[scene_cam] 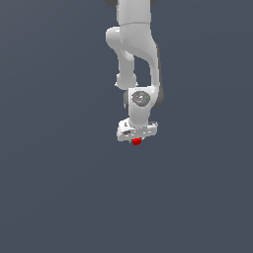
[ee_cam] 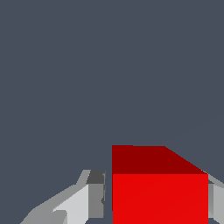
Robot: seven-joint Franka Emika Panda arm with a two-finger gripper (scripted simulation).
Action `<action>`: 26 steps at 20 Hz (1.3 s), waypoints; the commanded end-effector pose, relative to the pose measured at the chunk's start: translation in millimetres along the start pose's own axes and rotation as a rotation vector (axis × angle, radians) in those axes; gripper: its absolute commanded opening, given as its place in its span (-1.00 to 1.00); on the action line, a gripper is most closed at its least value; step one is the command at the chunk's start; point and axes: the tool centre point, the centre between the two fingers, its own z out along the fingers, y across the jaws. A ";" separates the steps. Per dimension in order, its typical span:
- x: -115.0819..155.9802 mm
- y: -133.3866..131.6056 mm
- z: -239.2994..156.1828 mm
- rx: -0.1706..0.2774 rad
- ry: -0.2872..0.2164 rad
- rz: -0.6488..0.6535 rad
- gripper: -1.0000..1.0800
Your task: Pick up the red cube and move it to a goal position.
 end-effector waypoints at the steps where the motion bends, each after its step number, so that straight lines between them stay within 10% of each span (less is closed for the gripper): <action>1: 0.3 0.1 -0.3 0.000 0.000 0.000 -1.00; 26: 26.3 25.3 -64.0 0.000 0.000 0.000 -1.00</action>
